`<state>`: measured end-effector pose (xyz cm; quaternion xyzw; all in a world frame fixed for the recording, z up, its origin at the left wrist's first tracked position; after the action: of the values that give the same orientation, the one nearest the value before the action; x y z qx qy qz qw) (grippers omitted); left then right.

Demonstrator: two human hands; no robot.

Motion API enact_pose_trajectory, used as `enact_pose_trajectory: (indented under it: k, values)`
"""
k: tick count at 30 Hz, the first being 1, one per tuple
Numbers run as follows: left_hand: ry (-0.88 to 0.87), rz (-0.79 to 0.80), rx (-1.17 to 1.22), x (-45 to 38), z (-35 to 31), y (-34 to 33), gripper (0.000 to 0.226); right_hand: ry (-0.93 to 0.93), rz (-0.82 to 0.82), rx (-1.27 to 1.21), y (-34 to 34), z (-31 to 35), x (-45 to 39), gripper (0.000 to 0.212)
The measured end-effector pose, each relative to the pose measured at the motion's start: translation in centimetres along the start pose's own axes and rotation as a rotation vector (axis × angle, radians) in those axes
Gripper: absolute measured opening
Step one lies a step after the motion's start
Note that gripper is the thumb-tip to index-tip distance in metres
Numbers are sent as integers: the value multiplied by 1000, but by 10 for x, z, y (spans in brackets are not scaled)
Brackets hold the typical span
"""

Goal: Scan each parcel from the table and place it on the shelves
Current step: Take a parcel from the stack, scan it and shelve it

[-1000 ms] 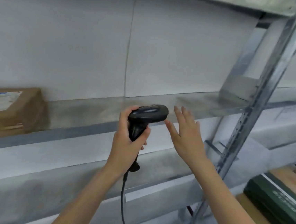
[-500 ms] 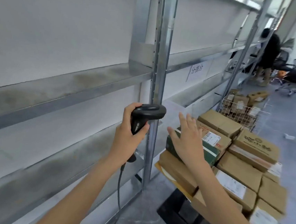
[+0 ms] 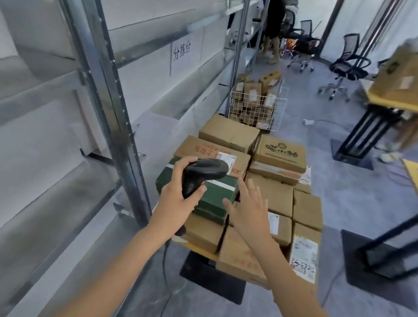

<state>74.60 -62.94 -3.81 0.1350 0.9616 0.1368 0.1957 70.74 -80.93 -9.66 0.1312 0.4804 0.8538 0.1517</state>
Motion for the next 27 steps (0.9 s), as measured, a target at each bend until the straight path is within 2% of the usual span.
enact_pose_trajectory:
  k: [5,15,22,27]
  values:
    - [46,72,36,-41,36,-31,68,-88,11,-22,-15,-33,-44,71]
    - [153,130,87,-97,89,-72,69,-162,31,-46,-50,-51,-108,69]
    - [187,157,131,-130,90,-115,61,-148,-39,9,-14,-88,-167,73]
    - [208,180,113,-145,87,-135,66,-69,-58,120,20,-117,-230,90]
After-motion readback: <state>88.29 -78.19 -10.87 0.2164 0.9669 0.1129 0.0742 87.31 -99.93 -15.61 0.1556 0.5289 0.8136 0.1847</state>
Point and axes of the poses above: each hand's wrist, its own x-axis away from the middle knuckle, its own y-axis out of the back of the hand, z = x × y, the point moved 8 cm from there along -x, towards the middle knuckle, and after that the axes turned 3 degrees about -y, right-handed, at the moved point
